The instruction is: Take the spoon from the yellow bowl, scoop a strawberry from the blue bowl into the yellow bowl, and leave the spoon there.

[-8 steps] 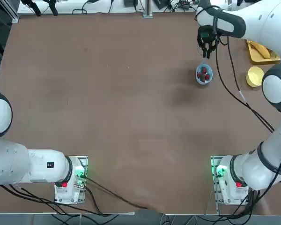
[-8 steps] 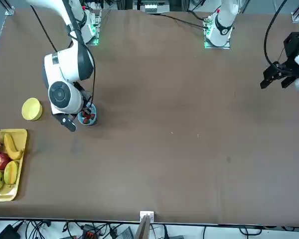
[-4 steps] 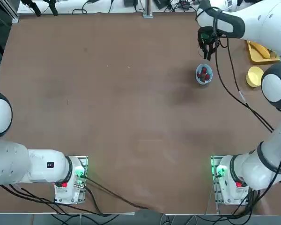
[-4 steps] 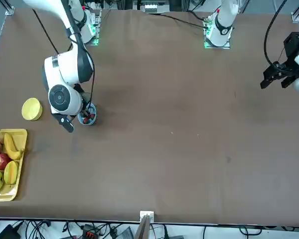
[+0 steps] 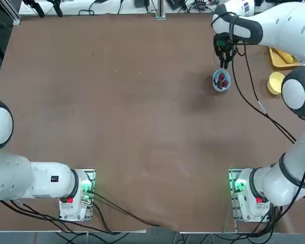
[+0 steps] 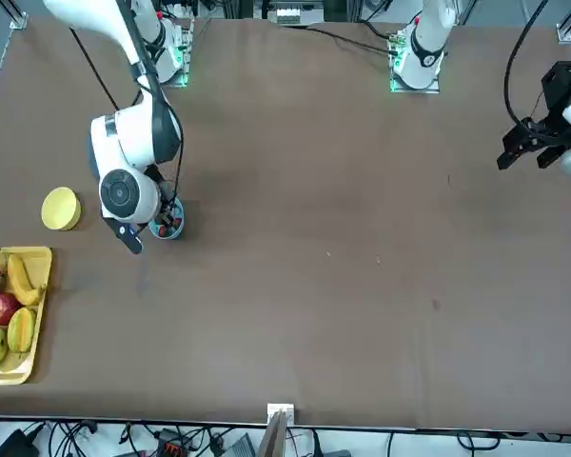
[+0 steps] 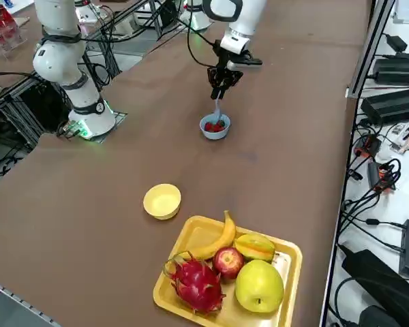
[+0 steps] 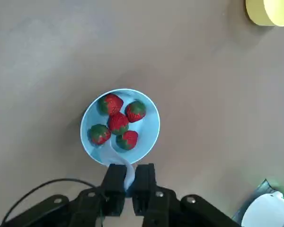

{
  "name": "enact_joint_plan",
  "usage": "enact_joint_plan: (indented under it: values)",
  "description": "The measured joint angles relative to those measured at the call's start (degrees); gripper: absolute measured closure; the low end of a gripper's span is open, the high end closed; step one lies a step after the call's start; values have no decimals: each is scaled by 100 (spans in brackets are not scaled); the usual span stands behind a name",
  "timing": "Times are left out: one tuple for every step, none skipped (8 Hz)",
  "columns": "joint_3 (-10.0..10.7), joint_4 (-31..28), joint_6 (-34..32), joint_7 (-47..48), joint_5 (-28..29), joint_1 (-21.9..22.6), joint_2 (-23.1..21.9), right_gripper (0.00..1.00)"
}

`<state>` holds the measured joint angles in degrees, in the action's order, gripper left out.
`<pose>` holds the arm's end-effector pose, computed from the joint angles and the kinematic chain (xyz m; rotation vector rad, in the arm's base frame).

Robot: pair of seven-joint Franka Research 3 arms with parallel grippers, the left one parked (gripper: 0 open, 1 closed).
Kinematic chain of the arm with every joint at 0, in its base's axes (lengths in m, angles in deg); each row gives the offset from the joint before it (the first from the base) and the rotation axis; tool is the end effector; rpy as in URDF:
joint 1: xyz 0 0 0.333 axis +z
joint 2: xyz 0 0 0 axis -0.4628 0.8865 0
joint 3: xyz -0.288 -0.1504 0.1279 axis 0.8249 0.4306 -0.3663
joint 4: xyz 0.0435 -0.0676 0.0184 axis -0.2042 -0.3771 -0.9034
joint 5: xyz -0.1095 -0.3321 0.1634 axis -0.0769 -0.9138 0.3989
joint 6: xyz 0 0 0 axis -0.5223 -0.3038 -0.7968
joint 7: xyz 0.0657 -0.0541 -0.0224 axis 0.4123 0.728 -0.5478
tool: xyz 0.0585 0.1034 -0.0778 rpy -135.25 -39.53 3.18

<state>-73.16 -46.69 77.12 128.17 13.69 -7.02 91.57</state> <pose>0.5790 0.1723 0.3245 2.6152 -0.9778 -0.3090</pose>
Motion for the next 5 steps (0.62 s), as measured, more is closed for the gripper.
enact_joint_plan:
  values:
    - [-1, -16, 0, 18, 0, 13, 27, 88]
    - [-2, -20, 0, 62, -2, 39, 63, 88]
    - [-2, -21, 1, 115, -4, 77, 104, 88]
    - [-2, -21, 1, 149, -22, 108, 134, 88]
    - [-2, -21, 1, 160, -74, 119, 142, 88]
